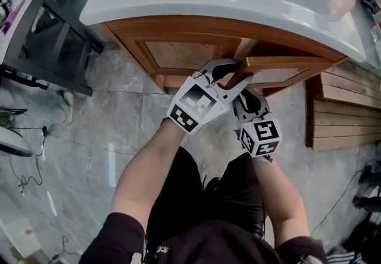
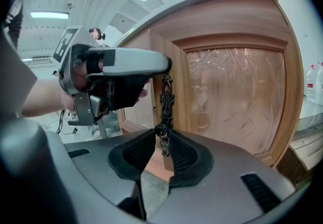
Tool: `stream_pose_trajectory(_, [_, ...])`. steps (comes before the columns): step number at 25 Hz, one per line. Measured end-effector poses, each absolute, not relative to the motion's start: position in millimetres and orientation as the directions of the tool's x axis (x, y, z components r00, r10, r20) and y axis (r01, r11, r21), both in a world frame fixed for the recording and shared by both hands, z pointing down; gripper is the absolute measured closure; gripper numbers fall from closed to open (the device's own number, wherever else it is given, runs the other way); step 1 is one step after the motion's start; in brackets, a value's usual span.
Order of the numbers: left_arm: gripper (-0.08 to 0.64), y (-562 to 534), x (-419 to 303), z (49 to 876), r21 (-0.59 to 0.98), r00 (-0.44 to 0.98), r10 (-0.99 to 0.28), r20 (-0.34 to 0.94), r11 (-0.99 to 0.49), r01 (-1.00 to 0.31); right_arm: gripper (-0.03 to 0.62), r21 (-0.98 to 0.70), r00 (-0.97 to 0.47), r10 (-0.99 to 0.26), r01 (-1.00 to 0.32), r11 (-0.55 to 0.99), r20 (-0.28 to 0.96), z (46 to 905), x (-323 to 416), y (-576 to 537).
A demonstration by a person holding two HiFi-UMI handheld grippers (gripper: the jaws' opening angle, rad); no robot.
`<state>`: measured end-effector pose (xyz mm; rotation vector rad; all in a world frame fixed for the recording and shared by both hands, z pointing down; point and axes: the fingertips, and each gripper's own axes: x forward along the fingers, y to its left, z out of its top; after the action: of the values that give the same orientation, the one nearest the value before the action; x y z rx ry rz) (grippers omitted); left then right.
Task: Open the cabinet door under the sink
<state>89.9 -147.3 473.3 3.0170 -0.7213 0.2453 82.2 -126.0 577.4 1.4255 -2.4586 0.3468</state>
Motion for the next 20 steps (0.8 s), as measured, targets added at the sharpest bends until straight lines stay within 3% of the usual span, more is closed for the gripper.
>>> stream_pose_trajectory(9, [0.454,-133.8,102.9,468.0,0.062,0.884,-0.365,0.293,-0.915,-0.398,0.479,-0.141,-0.426,-0.74,-0.898,0.418,0.52,568.2,100.3,-104.8])
stream_pose_trajectory(20, [0.46,-102.6,112.4,471.5,0.098,0.826,-0.341,0.449,-0.9,-0.425,0.518,-0.192,-0.317,-0.674,-0.948,0.255,0.667,542.7,168.6,-13.9])
